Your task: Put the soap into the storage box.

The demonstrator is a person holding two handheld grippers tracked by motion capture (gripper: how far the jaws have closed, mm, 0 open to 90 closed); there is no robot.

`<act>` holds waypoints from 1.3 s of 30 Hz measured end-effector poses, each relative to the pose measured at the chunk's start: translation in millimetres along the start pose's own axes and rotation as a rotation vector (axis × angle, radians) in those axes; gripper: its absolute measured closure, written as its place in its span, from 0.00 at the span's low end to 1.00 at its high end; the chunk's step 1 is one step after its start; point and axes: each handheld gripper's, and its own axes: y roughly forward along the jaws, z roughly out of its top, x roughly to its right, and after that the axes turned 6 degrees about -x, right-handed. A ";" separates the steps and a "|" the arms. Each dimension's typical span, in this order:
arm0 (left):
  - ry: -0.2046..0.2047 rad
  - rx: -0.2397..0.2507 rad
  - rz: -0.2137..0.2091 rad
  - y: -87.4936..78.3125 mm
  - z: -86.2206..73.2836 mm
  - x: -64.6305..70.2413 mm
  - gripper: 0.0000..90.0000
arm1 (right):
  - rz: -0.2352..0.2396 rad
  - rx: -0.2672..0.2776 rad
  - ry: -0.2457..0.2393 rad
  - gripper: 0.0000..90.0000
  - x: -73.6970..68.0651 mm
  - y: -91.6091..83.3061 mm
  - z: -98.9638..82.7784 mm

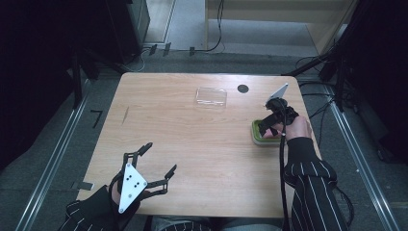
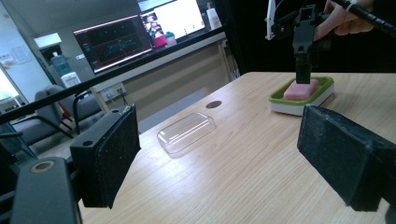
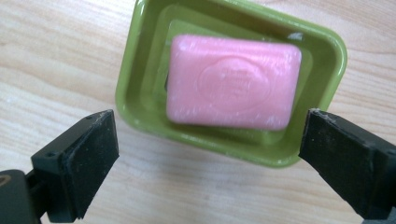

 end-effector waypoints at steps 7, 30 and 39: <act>-0.003 0.005 0.000 0.1 -0.1 0.0 0.15 | -0.008 0.017 -0.017 0.06 -7.2 -10.8 -15.3; 0.005 0.003 -0.003 0.2 0.2 0.2 0.15 | -0.045 0.043 -0.117 0.06 -40.0 -24.3 -69.0; 0.002 0.006 -0.002 0.1 0.1 0.1 0.15 | -0.057 0.025 -0.150 0.06 -51.7 -16.1 -85.3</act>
